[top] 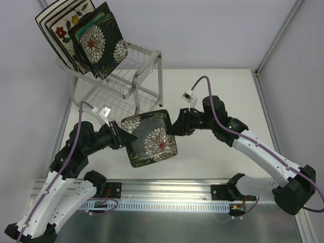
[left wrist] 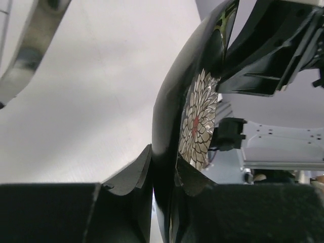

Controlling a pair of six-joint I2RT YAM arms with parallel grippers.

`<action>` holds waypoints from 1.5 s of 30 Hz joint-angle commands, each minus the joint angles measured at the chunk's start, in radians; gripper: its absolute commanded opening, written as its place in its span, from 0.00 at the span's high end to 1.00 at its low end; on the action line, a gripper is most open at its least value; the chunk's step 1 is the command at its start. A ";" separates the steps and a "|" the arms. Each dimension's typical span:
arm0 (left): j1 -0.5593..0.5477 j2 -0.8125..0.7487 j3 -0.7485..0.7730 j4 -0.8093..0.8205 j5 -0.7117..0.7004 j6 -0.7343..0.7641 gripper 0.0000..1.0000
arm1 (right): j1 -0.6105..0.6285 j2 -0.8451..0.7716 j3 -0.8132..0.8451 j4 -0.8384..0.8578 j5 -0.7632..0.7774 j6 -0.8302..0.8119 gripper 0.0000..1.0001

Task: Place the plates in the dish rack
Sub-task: Pass the plate from the right arm to the left, then insert the plate into the dish rack

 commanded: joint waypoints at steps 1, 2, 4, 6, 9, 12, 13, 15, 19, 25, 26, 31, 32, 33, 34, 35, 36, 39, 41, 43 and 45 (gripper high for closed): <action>-0.009 -0.034 0.018 0.040 -0.051 0.075 1.00 | 0.001 -0.022 0.061 0.024 0.040 -0.027 0.68; -0.008 -0.037 0.019 0.040 -0.057 0.082 1.00 | 0.001 -0.024 0.064 0.017 0.048 -0.030 0.57; -0.008 -0.046 0.028 0.041 -0.069 0.101 1.00 | 0.001 -0.025 0.066 -0.006 0.063 -0.041 0.45; -0.009 -0.052 0.035 0.043 -0.078 0.117 1.00 | 0.001 -0.030 0.071 -0.017 0.069 -0.047 0.34; -0.008 -0.064 0.054 0.046 -0.088 0.141 1.00 | 0.001 -0.042 0.089 -0.080 0.117 -0.081 0.19; -0.008 -0.068 0.079 0.049 -0.080 0.180 1.00 | 0.000 -0.059 0.120 -0.149 0.187 -0.119 0.05; -0.008 -0.071 0.087 0.049 -0.071 0.192 1.00 | -0.003 -0.076 0.129 -0.205 0.253 -0.151 0.00; -0.009 -0.074 0.110 0.049 -0.062 0.233 1.00 | -0.013 -0.099 0.146 -0.253 0.319 -0.171 0.01; -0.008 -0.077 0.147 0.058 -0.032 0.298 1.00 | -0.087 -0.166 0.144 -0.361 0.492 -0.193 0.00; -0.009 -0.055 0.217 0.110 0.078 0.387 1.00 | -0.215 -0.248 0.109 -0.477 0.651 -0.173 0.01; -0.008 -0.051 0.245 0.118 0.087 0.390 1.00 | -0.229 -0.261 0.101 -0.485 0.646 -0.168 0.00; -0.008 0.041 0.390 0.150 0.069 0.393 1.00 | -0.266 -0.300 0.045 -0.480 0.583 -0.158 0.00; -0.008 0.078 0.421 0.150 0.063 0.395 1.00 | -0.267 -0.309 0.040 -0.482 0.585 -0.158 0.01; -0.009 0.098 0.452 0.150 0.052 0.402 1.00 | -0.267 -0.314 0.037 -0.484 0.585 -0.161 0.00; -0.009 0.116 0.484 0.152 0.041 0.402 1.00 | -0.269 -0.318 0.034 -0.485 0.583 -0.161 0.00; -0.009 0.156 0.551 0.152 0.029 0.404 1.00 | -0.270 -0.321 0.032 -0.488 0.579 -0.167 0.00; -0.008 0.178 0.586 0.152 0.008 0.408 1.00 | -0.272 -0.327 0.032 -0.491 0.577 -0.174 0.00; -0.008 0.254 0.725 0.153 -0.038 0.414 1.00 | -0.276 -0.334 0.040 -0.513 0.576 -0.188 0.00; -0.008 0.309 0.826 0.153 -0.074 0.428 1.00 | -0.276 -0.338 0.040 -0.523 0.573 -0.202 0.01; -0.009 0.346 0.915 0.153 -0.139 0.468 1.00 | -0.278 -0.346 0.038 -0.528 0.571 -0.210 0.01; -0.009 0.397 0.969 0.153 -0.210 0.517 1.00 | -0.283 -0.349 0.037 -0.533 0.565 -0.213 0.00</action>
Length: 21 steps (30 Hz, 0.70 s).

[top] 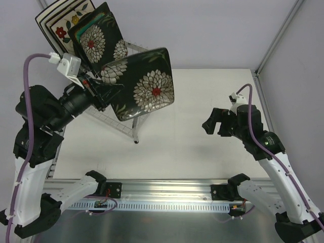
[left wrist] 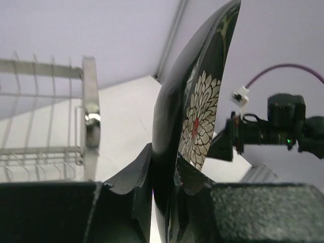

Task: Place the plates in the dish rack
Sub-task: Insert the plate into the dish rack

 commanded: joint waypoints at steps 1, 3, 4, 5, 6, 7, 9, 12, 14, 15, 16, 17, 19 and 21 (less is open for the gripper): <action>-0.008 0.043 0.178 0.204 -0.154 0.088 1.00 | -0.010 -0.021 0.005 -0.019 -0.014 -0.031 0.00; -0.008 0.088 0.221 0.202 -0.236 0.150 1.00 | -0.014 -0.026 0.004 -0.021 -0.026 -0.039 0.00; -0.008 0.115 0.255 0.205 -0.269 0.171 1.00 | -0.013 -0.024 0.002 -0.025 -0.029 -0.044 0.00; -0.009 0.128 0.269 0.211 -0.290 0.215 1.00 | -0.014 -0.029 0.002 -0.024 -0.037 -0.047 0.00; -0.008 0.141 0.289 0.219 -0.297 0.236 1.00 | -0.014 -0.030 0.001 -0.024 -0.041 -0.051 0.00; -0.009 0.163 0.297 0.228 -0.356 0.256 1.00 | -0.016 -0.030 0.001 -0.030 -0.049 -0.056 0.00; -0.006 0.177 0.297 0.276 -0.399 0.305 1.00 | -0.016 -0.032 -0.001 -0.036 -0.051 -0.059 0.01; -0.008 0.189 0.266 0.378 -0.470 0.374 1.00 | -0.017 -0.043 -0.004 -0.047 -0.055 -0.068 0.01; -0.005 0.194 0.243 0.431 -0.516 0.424 1.00 | -0.019 -0.049 -0.007 -0.051 -0.063 -0.074 0.00; -0.003 0.198 0.226 0.482 -0.525 0.440 1.00 | -0.021 -0.050 -0.007 -0.056 -0.066 -0.076 0.00; 0.001 0.201 0.217 0.503 -0.534 0.454 1.00 | -0.021 -0.053 -0.007 -0.061 -0.067 -0.079 0.00; 0.014 0.203 0.197 0.553 -0.536 0.472 1.00 | -0.022 -0.056 -0.007 -0.064 -0.067 -0.085 0.00; 0.040 0.212 0.183 0.583 -0.530 0.480 1.00 | -0.024 -0.063 -0.009 -0.074 -0.067 -0.088 0.00; 0.116 0.230 0.180 0.592 -0.493 0.457 1.00 | -0.024 -0.073 -0.012 -0.081 -0.066 -0.091 0.00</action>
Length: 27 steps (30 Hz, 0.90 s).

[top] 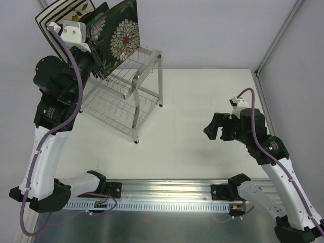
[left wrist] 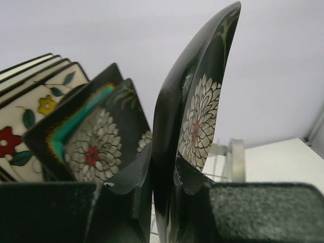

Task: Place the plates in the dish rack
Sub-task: Insert the plate into the dish rack

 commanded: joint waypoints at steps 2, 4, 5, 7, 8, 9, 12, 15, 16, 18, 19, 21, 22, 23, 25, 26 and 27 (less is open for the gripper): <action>0.147 -0.005 0.015 0.339 0.065 -0.046 1.00 | -0.009 -0.031 -0.016 -0.027 -0.011 -0.029 0.00; 0.206 0.006 0.003 0.355 0.087 -0.065 1.00 | -0.010 -0.036 -0.019 -0.030 -0.011 -0.034 0.00; 0.215 0.011 -0.005 0.359 0.090 -0.062 1.00 | -0.010 -0.039 -0.020 -0.033 -0.010 -0.034 0.00; 0.238 0.015 -0.021 0.371 0.094 -0.062 1.00 | -0.013 -0.040 -0.019 -0.041 -0.008 -0.039 0.00; 0.244 0.014 -0.031 0.380 0.095 -0.066 1.00 | -0.013 -0.042 -0.019 -0.042 -0.009 -0.040 0.01; 0.251 0.012 -0.041 0.388 0.112 -0.068 1.00 | -0.013 -0.043 -0.019 -0.044 -0.011 -0.043 0.01; 0.261 0.014 -0.071 0.414 0.127 -0.071 1.00 | -0.018 -0.039 -0.014 -0.044 -0.014 -0.048 0.00; 0.272 0.020 -0.094 0.426 0.153 -0.076 1.00 | -0.019 -0.034 -0.008 -0.045 -0.022 -0.052 0.00; 0.275 0.023 -0.098 0.428 0.158 -0.079 1.00 | -0.019 -0.031 -0.006 -0.045 -0.023 -0.055 0.01; 0.284 0.029 -0.112 0.435 0.170 -0.083 1.00 | -0.018 -0.030 -0.002 -0.047 -0.025 -0.058 0.00; 0.290 0.029 -0.121 0.438 0.176 -0.085 1.00 | -0.019 -0.030 -0.002 -0.047 -0.025 -0.060 0.00; 0.303 0.034 -0.132 0.452 0.181 -0.091 1.00 | -0.018 -0.031 -0.005 -0.047 -0.026 -0.062 0.00; 0.306 0.038 -0.138 0.457 0.207 -0.091 1.00 | -0.018 -0.034 -0.005 -0.047 -0.028 -0.063 0.00; 0.315 0.040 -0.141 0.461 0.216 -0.092 1.00 | -0.019 -0.033 -0.006 -0.047 -0.029 -0.066 0.00; 0.318 0.046 -0.143 0.461 0.236 -0.096 1.00 | -0.019 -0.034 -0.009 -0.048 -0.029 -0.065 0.00; 0.323 0.049 -0.146 0.461 0.244 -0.100 1.00 | -0.019 -0.034 -0.011 -0.047 -0.029 -0.068 0.00; 0.327 0.049 -0.150 0.461 0.251 -0.102 1.00 | -0.019 -0.034 -0.011 -0.047 -0.029 -0.066 0.00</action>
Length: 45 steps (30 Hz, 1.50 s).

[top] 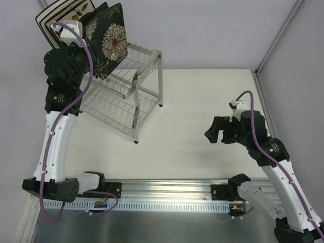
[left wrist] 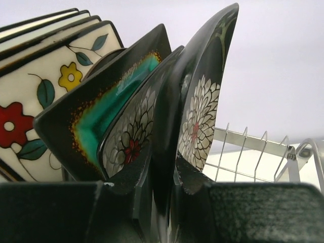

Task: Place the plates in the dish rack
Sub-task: Insert the plate into the dish rack

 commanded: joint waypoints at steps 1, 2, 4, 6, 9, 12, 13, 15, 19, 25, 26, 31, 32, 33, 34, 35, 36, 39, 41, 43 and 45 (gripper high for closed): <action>0.014 -0.024 0.026 0.264 0.074 -0.041 1.00 | -0.008 -0.006 0.010 -0.005 -0.011 -0.021 0.00; 0.014 -0.024 0.023 0.264 0.075 -0.039 1.00 | -0.007 -0.006 0.010 -0.005 -0.012 -0.022 0.00; 0.018 -0.019 0.020 0.264 0.077 -0.041 1.00 | -0.007 -0.006 0.010 0.001 -0.012 -0.021 0.00; 0.023 -0.018 0.015 0.266 0.086 -0.039 1.00 | -0.007 -0.006 0.009 0.002 -0.015 -0.021 0.00; 0.023 -0.010 0.009 0.266 0.097 -0.039 1.00 | -0.008 -0.002 0.007 0.004 -0.014 -0.021 0.00; 0.024 -0.010 -0.003 0.264 0.094 -0.039 1.00 | -0.007 -0.002 0.004 0.006 -0.017 -0.021 0.00; 0.026 -0.009 -0.008 0.266 0.095 -0.039 1.00 | -0.007 -0.001 0.006 0.009 -0.017 -0.021 0.00; 0.026 -0.010 -0.015 0.268 0.097 -0.041 1.00 | -0.007 0.001 0.004 0.007 -0.017 -0.022 0.00; 0.028 -0.016 -0.034 0.268 0.097 -0.039 1.00 | -0.008 0.004 0.004 0.016 -0.017 -0.024 0.00; 0.026 -0.032 -0.088 0.275 0.097 -0.079 1.00 | -0.010 0.007 0.000 0.022 -0.020 -0.022 0.00; 0.026 -0.035 -0.101 0.281 0.095 -0.081 1.00 | -0.010 0.007 -0.002 0.024 -0.021 -0.019 0.01; 0.026 -0.064 -0.153 0.306 0.086 -0.098 0.97 | -0.008 0.005 -0.006 0.027 -0.025 -0.019 0.00; 0.026 -0.068 -0.173 0.310 0.083 -0.098 0.96 | -0.008 0.004 -0.008 0.029 -0.023 -0.019 0.00; 0.026 -0.078 -0.183 0.312 0.082 -0.098 0.95 | -0.008 0.004 -0.008 0.029 -0.025 -0.019 0.01; 0.026 -0.084 -0.190 0.317 0.077 -0.101 0.94 | -0.010 0.002 -0.008 0.027 -0.023 -0.019 0.00; 0.026 -0.087 -0.203 0.317 0.071 -0.101 0.94 | -0.008 0.002 -0.006 0.027 -0.023 -0.019 0.00; 0.026 -0.096 -0.206 0.318 0.069 -0.101 0.93 | -0.008 0.002 -0.006 0.026 -0.023 -0.019 0.01; 0.026 -0.108 -0.216 0.317 0.063 -0.102 0.88 | -0.008 0.001 -0.009 0.024 -0.025 -0.019 0.00; 0.026 -0.108 -0.220 0.317 0.059 -0.099 0.84 | -0.010 -0.001 -0.013 0.021 -0.026 -0.018 0.00; 0.026 -0.111 -0.221 0.312 0.057 -0.104 0.82 | -0.008 -0.004 -0.013 0.021 -0.028 -0.018 0.00; 0.028 -0.113 -0.224 0.312 0.051 -0.105 0.76 | -0.008 -0.009 -0.014 0.018 -0.028 -0.018 0.00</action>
